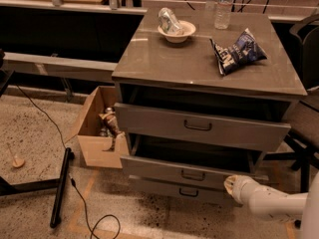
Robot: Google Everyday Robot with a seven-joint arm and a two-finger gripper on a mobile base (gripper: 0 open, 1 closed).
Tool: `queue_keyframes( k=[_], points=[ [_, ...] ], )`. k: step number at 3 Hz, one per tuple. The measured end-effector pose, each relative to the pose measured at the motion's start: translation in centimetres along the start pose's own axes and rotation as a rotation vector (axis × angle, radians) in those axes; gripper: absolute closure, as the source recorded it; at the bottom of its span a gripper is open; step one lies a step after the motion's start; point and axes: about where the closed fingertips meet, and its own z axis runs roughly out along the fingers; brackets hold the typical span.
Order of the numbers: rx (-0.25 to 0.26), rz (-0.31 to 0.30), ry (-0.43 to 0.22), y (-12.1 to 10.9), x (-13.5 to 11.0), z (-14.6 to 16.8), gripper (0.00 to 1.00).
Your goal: Close middle drawer
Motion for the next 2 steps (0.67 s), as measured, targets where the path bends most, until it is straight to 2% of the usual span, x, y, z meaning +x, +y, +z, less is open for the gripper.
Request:
queue_keyframes(
  k=[2],
  points=[
    [0.007, -0.082, 0.0, -3.3, 0.0, 2.5, 1.0]
  ],
)
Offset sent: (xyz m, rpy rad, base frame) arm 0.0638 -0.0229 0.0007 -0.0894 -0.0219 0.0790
